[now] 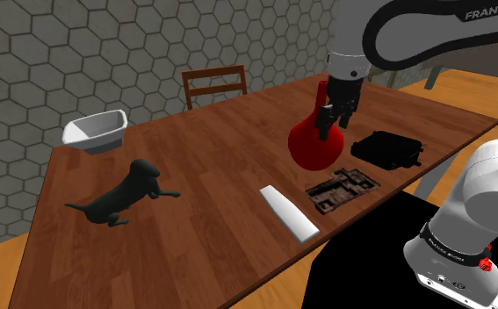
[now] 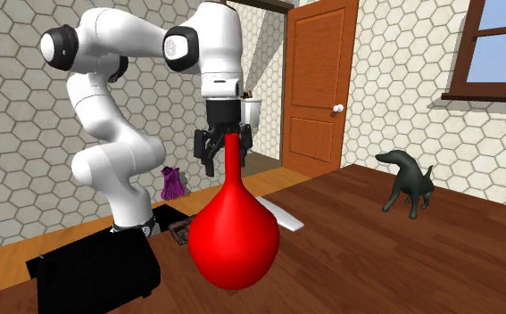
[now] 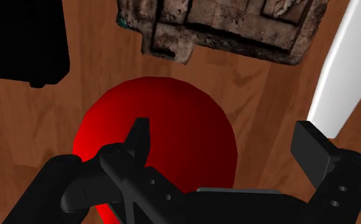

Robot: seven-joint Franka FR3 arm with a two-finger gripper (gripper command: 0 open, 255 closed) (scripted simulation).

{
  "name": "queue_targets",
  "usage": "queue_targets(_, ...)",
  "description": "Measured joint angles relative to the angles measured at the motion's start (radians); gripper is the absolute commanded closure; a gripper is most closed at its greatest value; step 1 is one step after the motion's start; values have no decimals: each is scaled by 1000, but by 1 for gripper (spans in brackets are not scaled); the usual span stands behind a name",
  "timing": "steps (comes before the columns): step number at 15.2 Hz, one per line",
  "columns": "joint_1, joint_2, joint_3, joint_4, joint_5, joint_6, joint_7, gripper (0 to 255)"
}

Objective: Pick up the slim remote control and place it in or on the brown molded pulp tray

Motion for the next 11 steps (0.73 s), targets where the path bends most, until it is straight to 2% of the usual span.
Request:
queue_targets(6,33,101,120,-42,69,135,155,0)
queue_targets(11,45,241,226,-31,100,258,292,0)
